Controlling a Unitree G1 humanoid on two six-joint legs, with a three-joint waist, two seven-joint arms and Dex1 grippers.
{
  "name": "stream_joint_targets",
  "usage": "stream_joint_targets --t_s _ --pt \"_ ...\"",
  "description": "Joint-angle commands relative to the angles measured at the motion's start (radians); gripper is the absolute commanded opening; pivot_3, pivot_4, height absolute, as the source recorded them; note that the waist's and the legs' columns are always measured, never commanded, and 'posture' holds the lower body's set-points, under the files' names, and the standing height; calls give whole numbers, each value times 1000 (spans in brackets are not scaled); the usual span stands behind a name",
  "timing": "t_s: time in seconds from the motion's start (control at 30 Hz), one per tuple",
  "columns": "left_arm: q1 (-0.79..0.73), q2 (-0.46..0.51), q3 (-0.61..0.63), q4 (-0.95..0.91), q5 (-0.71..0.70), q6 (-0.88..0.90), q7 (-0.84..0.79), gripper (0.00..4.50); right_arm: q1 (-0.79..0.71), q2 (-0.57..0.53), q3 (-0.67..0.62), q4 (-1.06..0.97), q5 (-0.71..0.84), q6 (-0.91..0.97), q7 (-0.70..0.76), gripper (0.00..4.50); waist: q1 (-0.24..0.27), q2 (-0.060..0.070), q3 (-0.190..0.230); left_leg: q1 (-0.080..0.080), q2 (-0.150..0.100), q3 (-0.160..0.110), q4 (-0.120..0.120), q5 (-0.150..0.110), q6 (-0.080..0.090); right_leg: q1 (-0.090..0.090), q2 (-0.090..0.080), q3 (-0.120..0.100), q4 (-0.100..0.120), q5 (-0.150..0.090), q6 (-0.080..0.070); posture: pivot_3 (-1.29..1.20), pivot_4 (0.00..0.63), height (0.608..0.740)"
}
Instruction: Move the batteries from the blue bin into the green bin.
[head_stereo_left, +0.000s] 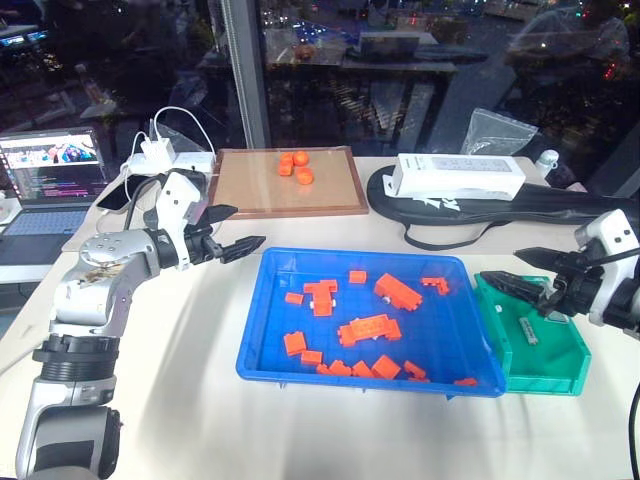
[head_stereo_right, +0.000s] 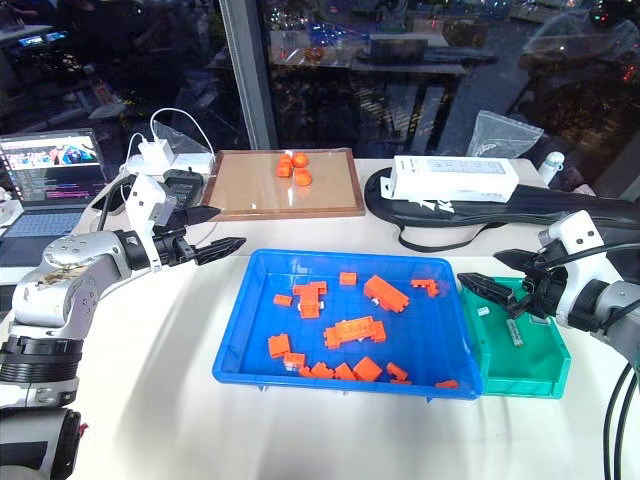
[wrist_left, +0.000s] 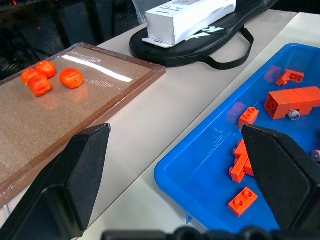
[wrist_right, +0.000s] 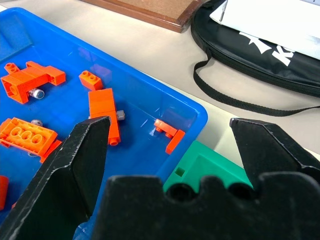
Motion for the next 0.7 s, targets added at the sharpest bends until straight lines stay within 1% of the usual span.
stream_joint_targets --t_s 0.03,0.1,0.17,0.23,0.3,0.37,0.43,0.5,0.57,0.7 --pt "-64 18 -19 -5 -20 -5 -70 4500 -32 -37 -24 -36 -12 -14 3 4438 0 0 0 0 0 0 0 0 0 0 0 0 0 0 0 0 150 740" --pt "-132 25 -32 -5 -86 29 -179 4500 -81 -59 29 -79 -13 -16 14 4438 2 0 0 0 0 0 1 0 0 0 0 0 1 0 0 0 150 740" --pt "-171 40 -53 0 -122 64 -268 4500 -144 -71 100 -109 -9 6 21 4438 0 0 0 -3 -1 1 3 0 0 -4 0 0 2 1 1 0 150 740" --pt "-156 89 -115 -23 -94 33 -372 4500 -199 -91 190 -133 -23 47 23 4438 -6 2 -1 -3 -1 0 4 0 0 -4 1 0 2 1 1 0 150 740" --pt "-121 135 -153 -74 -102 35 -454 4500 -262 -102 291 -155 -52 81 18 4438 -15 4 -2 -1 0 1 2 0 0 -4 2 1 1 0 0 0 150 740" --pt "-96 162 -159 -113 -124 61 -483 4500 -318 -81 366 -162 -64 131 -9 4438 -18 5 -2 0 0 1 -1 0 0 -4 2 2 2 0 -2 0 150 740" --pt "-66 188 -167 -149 -120 60 -509 4500 -342 -70 441 -179 -76 172 -11 4438 -13 4 -2 -3 0 2 0 0 0 -10 2 2 5 -1 -3 0 150 740" --pt "-31 211 -166 -184 -119 68 -517 4500 -357 -20 521 -174 -104 185 -32 4438 -8 4 -2 -8 0 1 3 0 0 -14 3 2 8 -1 -3 0 150 740" --pt "-5 219 -157 -206 -121 68 -507 4500 -385 48 581 -124 -143 193 -70 4438 -5 4 -2 -7 0 1 4 0 0 -13 3 2 10 -1 -3 0 150 740" --pt "42 234 -142 -245 -114 60 -487 4500 -455 158 627 40 -229 271 -180 4438 2 4 -2 -8 0 1 10 0 0 -14 3 2 14 -2 -3 0 150 740"
